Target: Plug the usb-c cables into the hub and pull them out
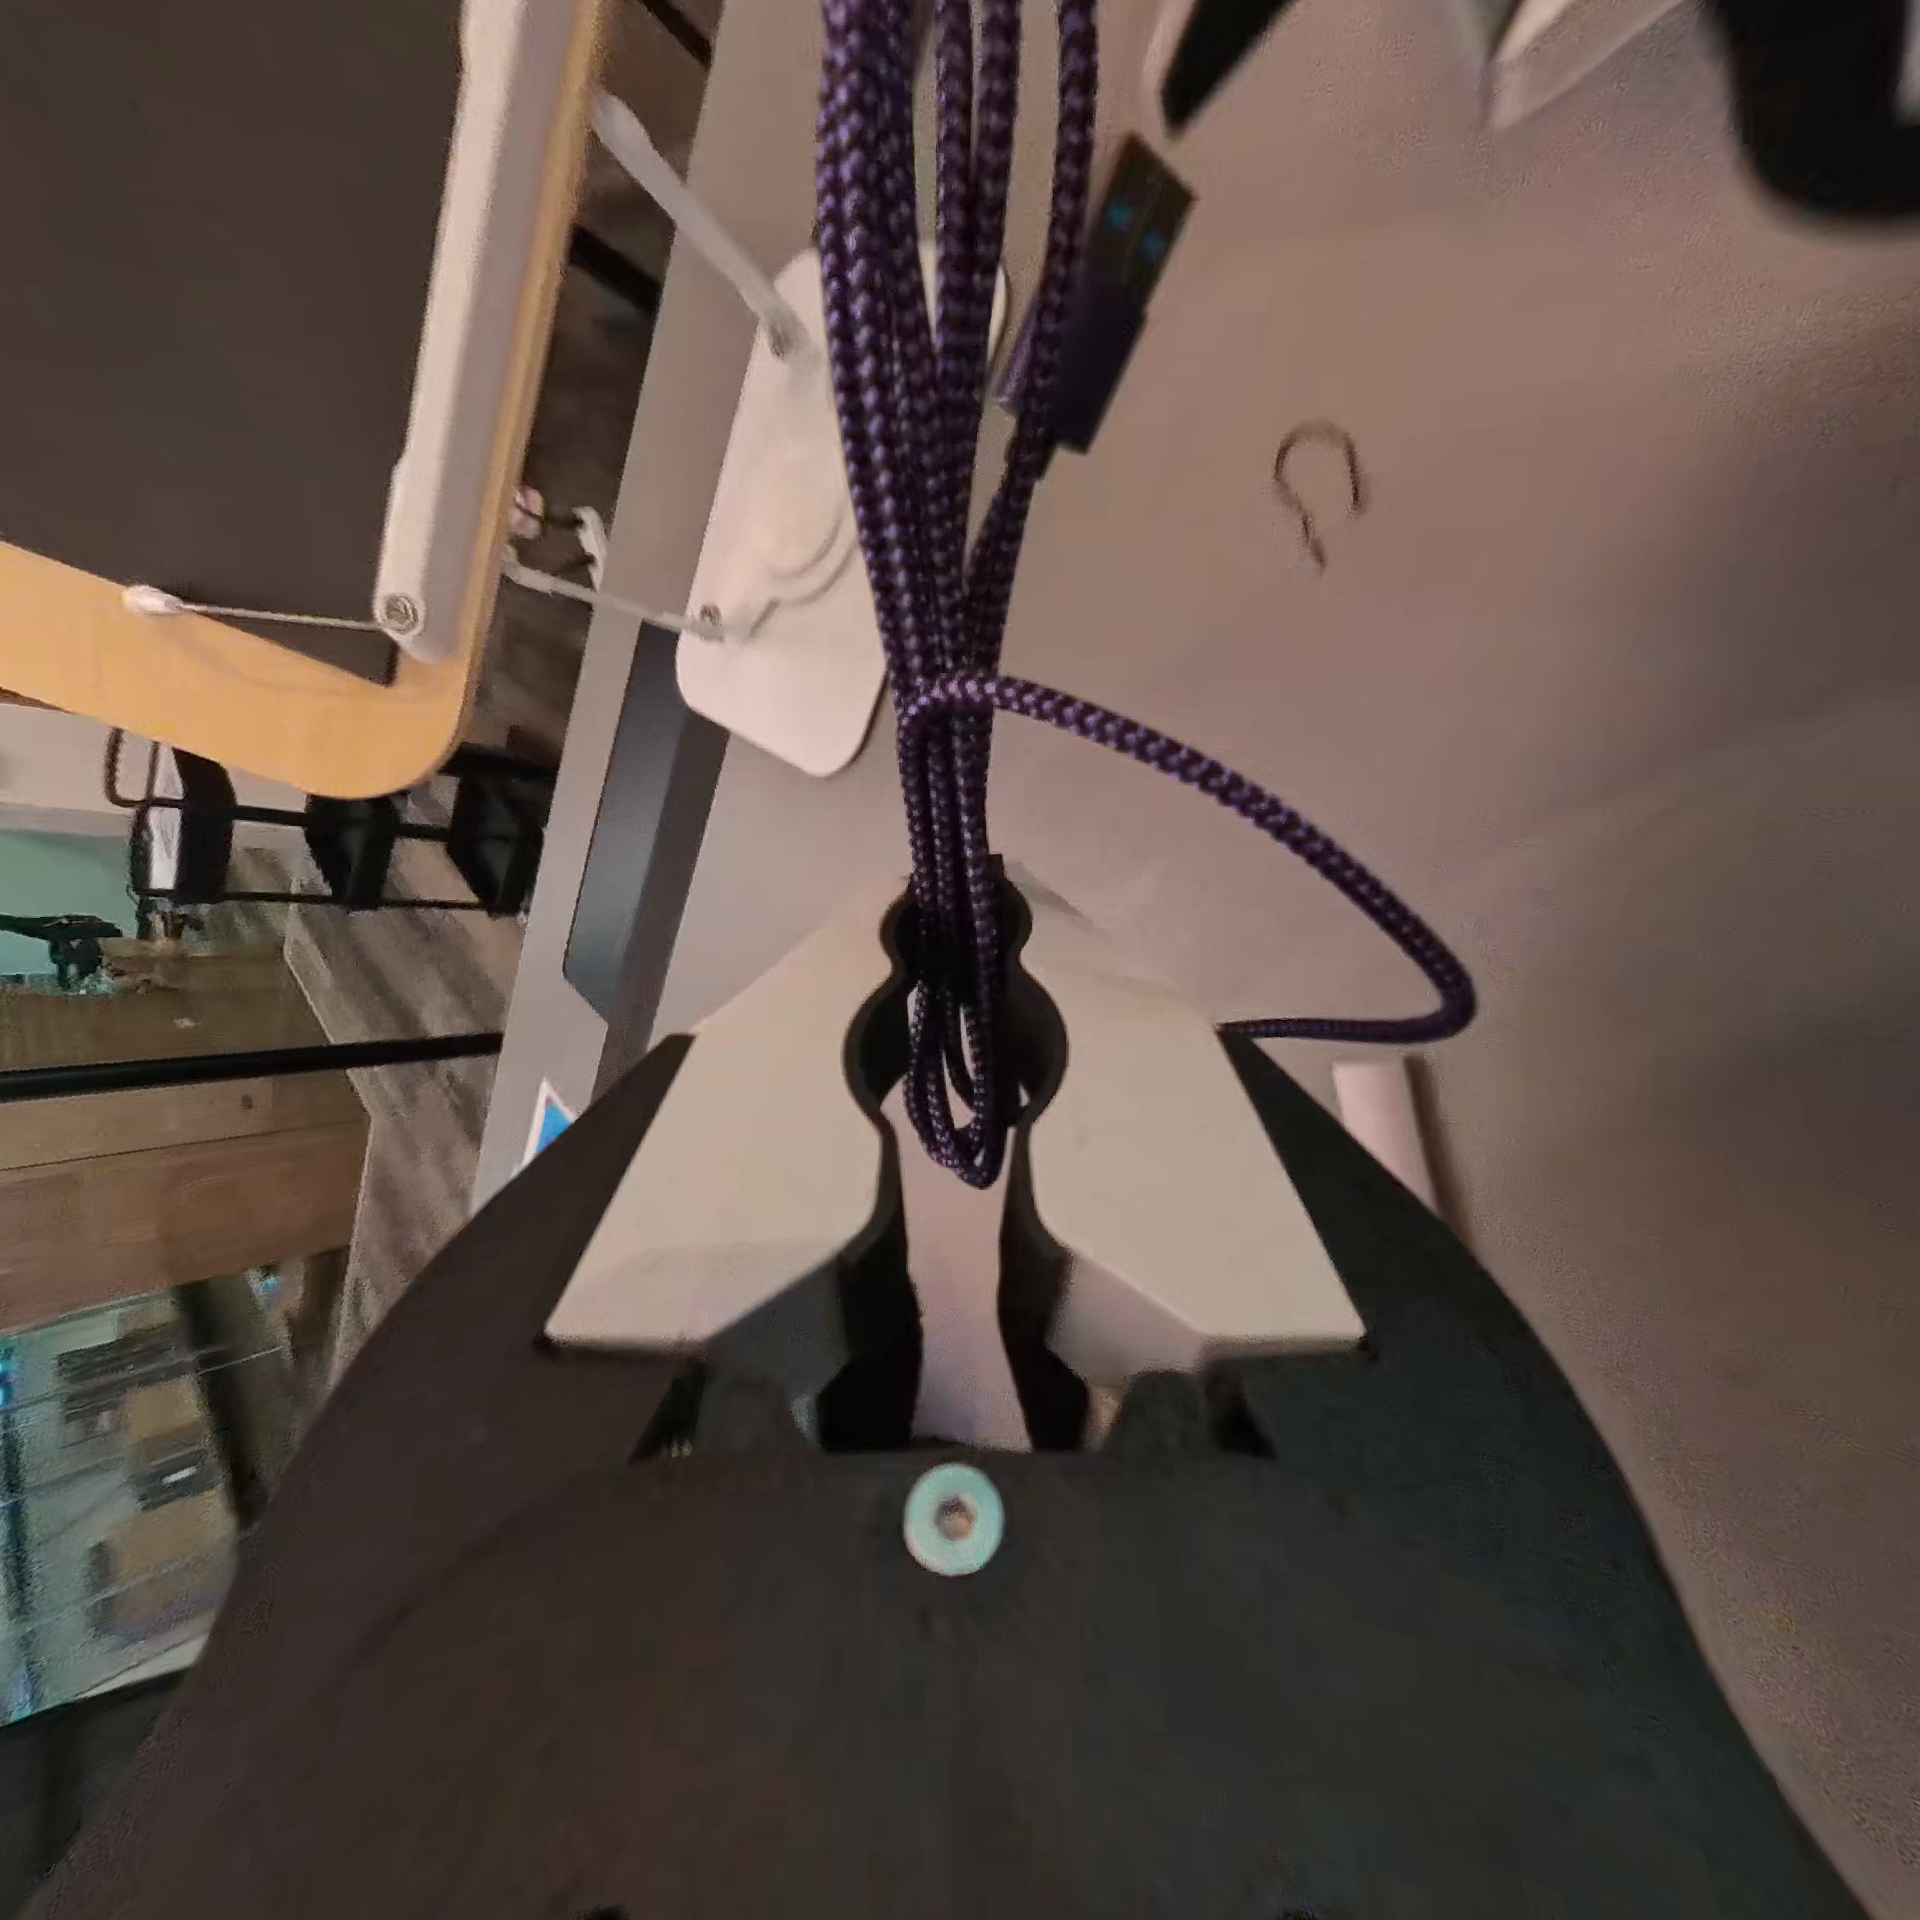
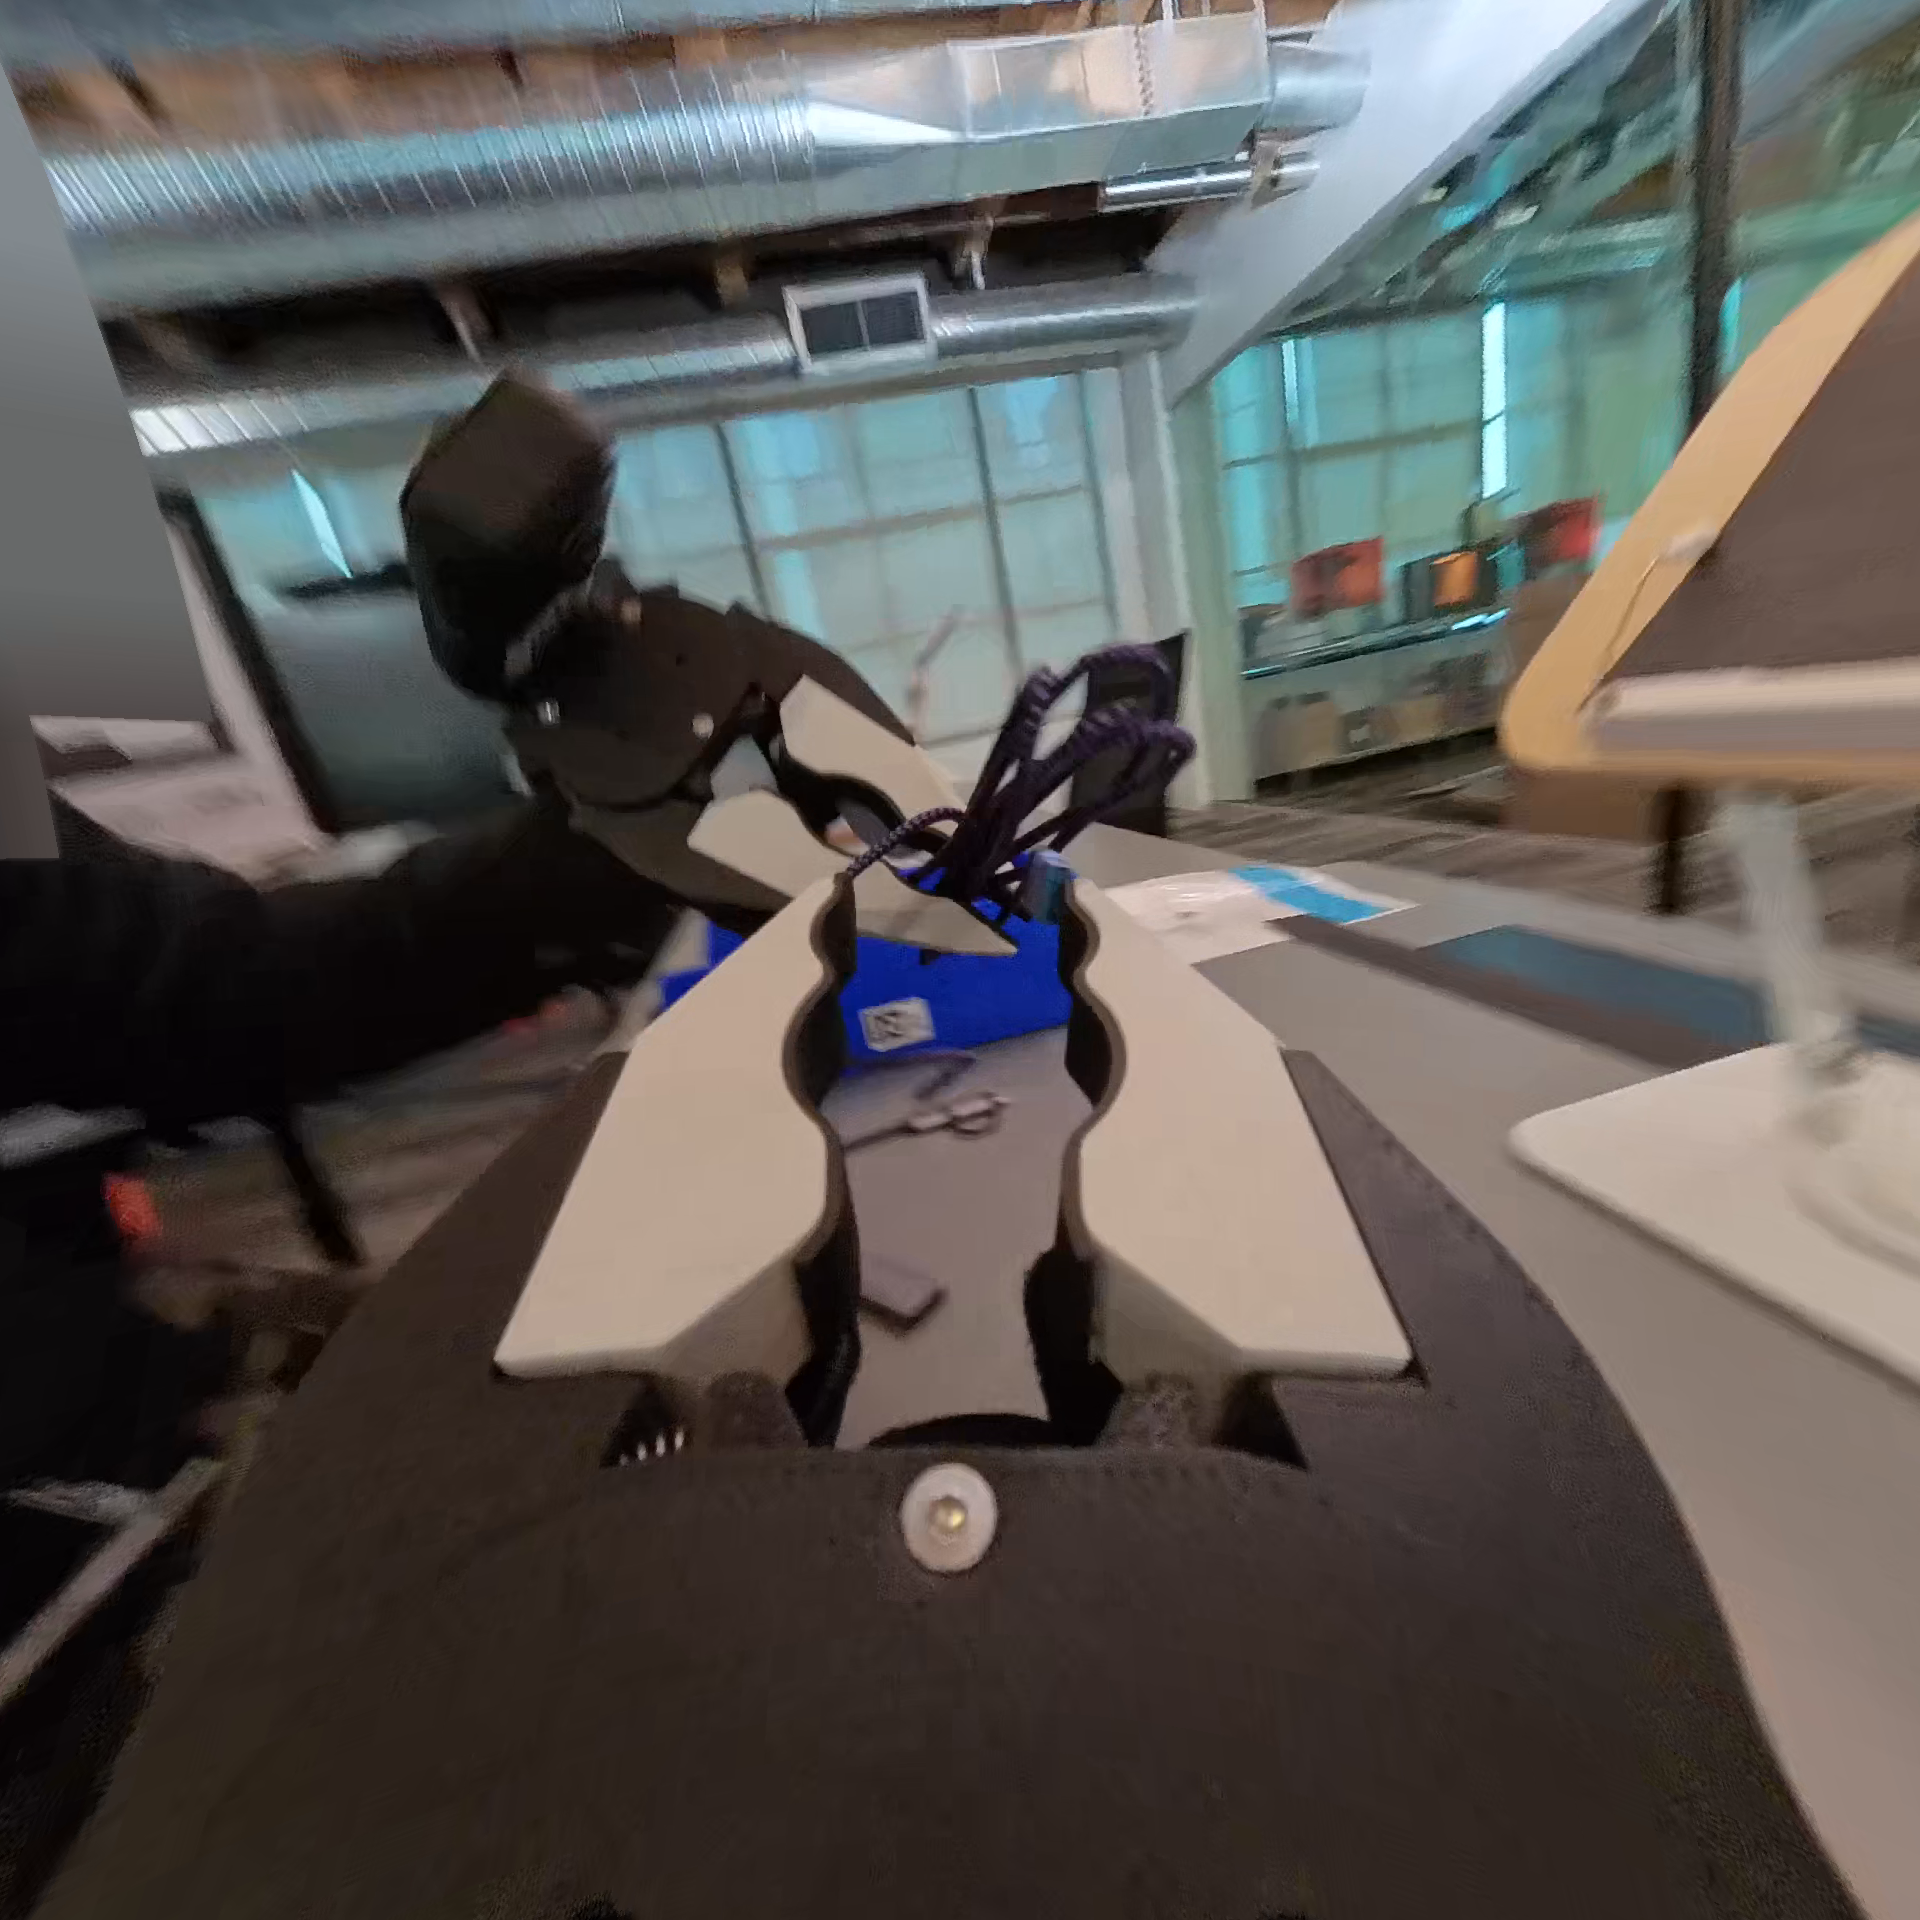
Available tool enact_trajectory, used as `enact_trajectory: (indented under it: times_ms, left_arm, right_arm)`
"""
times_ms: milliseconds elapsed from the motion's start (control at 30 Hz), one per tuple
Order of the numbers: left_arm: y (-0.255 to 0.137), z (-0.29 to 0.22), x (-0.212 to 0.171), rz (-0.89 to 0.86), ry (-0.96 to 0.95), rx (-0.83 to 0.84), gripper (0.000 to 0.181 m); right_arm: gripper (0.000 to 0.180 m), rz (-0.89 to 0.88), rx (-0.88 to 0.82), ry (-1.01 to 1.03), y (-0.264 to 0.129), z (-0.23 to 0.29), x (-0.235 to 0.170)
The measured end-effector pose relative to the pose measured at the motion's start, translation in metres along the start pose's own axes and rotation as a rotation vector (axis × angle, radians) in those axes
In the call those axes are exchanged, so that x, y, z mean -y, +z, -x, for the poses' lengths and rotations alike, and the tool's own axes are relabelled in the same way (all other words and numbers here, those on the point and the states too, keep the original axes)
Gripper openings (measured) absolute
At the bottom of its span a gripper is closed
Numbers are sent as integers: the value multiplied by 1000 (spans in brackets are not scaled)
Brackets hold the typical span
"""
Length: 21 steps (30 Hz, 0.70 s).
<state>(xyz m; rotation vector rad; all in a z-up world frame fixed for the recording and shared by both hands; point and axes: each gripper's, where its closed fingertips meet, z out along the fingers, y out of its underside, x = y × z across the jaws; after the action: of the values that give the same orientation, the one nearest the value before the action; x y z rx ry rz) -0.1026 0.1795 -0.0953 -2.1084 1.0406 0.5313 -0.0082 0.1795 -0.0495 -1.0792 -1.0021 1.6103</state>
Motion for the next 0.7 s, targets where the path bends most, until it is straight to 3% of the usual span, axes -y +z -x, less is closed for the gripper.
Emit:
enact_trajectory:
  times_ms: [133,233,433,567,633,700]
  left_arm:
    - [3,2,-28,220,125,-81,7]
    - [7,-13,-34,298,161,-170,7]
    - [11,-34,-24,328,220,-226,8]
    - [9,-33,-16,316,218,-226,8]
    - [7,-35,-13,308,223,-240,8]
    - [4,-39,-12,300,230,-265,8]
  right_arm:
    - [43,121,-87,-362,15,23,-7]
    - [61,189,-120,-490,32,33,-22]
    - [64,310,-244,-378,34,0,-49]
    - [55,394,-259,-307,30,-13,-66]
    - [42,455,-307,-303,25,-24,-76]
    - [45,535,-344,-328,20,-33,-87]
